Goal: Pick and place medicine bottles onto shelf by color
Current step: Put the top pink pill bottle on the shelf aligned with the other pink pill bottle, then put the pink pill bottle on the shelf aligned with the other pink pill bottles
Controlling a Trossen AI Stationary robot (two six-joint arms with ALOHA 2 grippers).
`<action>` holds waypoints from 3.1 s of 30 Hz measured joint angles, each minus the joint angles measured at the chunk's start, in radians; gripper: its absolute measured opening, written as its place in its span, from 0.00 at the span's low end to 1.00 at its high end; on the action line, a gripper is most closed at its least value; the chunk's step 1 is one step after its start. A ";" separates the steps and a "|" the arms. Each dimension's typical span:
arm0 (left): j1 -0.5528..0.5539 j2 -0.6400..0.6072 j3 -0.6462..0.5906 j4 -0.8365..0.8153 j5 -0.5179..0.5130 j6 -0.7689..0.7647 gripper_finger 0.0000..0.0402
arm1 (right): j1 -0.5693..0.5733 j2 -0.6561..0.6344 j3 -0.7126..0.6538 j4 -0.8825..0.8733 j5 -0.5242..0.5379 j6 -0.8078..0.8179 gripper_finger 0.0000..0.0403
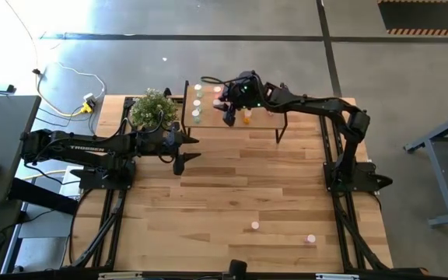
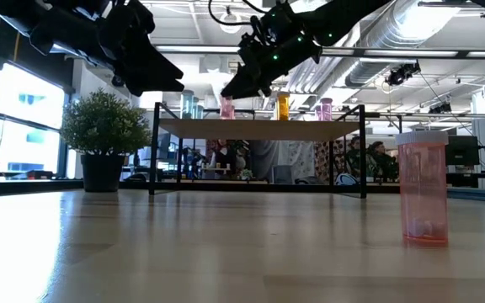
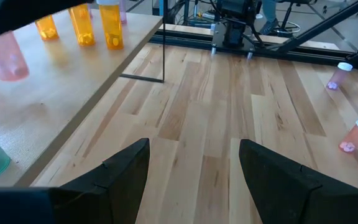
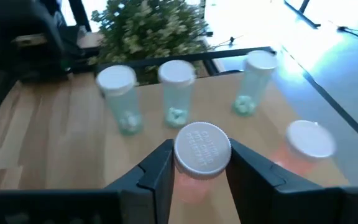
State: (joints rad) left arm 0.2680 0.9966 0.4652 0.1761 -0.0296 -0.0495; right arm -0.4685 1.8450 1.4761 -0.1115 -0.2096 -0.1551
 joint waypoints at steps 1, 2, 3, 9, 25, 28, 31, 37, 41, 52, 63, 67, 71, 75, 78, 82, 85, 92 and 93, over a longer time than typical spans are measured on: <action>0.000 0.000 0.000 0.000 0.000 0.000 0.59 | -0.004 0.000 0.000 0.006 0.000 0.006 0.30; 0.000 0.000 0.000 0.000 0.000 0.000 0.59 | -0.009 0.000 0.000 0.011 0.000 0.010 0.30; 0.000 0.000 0.000 0.000 0.000 0.000 0.59 | -0.012 0.000 0.000 0.016 0.000 0.017 0.30; 0.000 0.000 0.000 0.000 0.000 0.000 0.59 | -0.025 0.000 0.000 0.033 0.001 0.016 0.30; 0.000 0.000 0.000 0.001 0.000 -0.002 0.59 | -0.020 0.027 0.095 -0.117 -0.008 -0.002 0.30; 0.000 0.000 0.000 0.001 0.000 -0.003 0.59 | -0.017 0.039 0.095 -0.113 -0.007 -0.002 0.30; 0.000 0.000 0.000 0.001 0.001 -0.011 0.59 | -0.015 0.054 0.096 -0.109 -0.007 -0.006 0.30; 0.000 0.000 0.000 0.000 0.000 -0.018 0.59 | -0.015 0.069 0.095 -0.112 0.023 -0.013 0.30; 0.000 0.000 0.000 0.000 0.000 -0.018 0.59 | -0.013 0.072 0.095 -0.111 0.043 -0.028 0.30; 0.000 0.000 0.000 0.000 0.000 -0.018 0.59 | -0.013 0.072 0.095 -0.119 0.042 -0.024 0.30; 0.000 0.000 0.000 0.000 0.000 -0.018 0.59 | -0.013 0.072 0.095 -0.123 0.039 0.020 0.30; 0.000 0.000 0.000 0.000 0.000 -0.018 0.59 | -0.013 0.072 0.095 -0.124 0.039 0.021 0.30; 0.000 0.000 0.000 0.000 0.000 -0.018 0.59 | -0.013 0.072 0.095 -0.125 0.037 0.024 0.30; 0.000 0.000 0.000 0.000 0.000 -0.018 0.59 | -0.013 0.072 0.095 -0.125 0.037 0.024 0.30; 0.000 0.000 0.000 0.000 0.000 -0.018 0.59 | -0.013 0.072 0.095 -0.125 0.037 0.024 0.30; 0.000 0.000 0.000 0.000 0.000 -0.018 0.59 | -0.013 0.072 0.095 -0.137 0.038 0.024 0.35; 0.000 0.000 0.000 0.000 0.000 -0.018 0.59 | -0.013 0.074 0.095 -0.136 0.040 0.024 0.41; 0.000 0.000 0.000 0.000 0.000 -0.018 0.59 | -0.013 0.070 0.095 -0.118 0.052 0.025 0.51; 0.000 0.000 0.000 0.000 0.000 -0.018 0.59 | -0.013 0.069 0.095 -0.120 0.059 0.027 0.52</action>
State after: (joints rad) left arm 0.2676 0.9966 0.4656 0.1762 -0.0292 -0.0673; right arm -0.4816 1.9138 1.5711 -0.2310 -0.1503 -0.1279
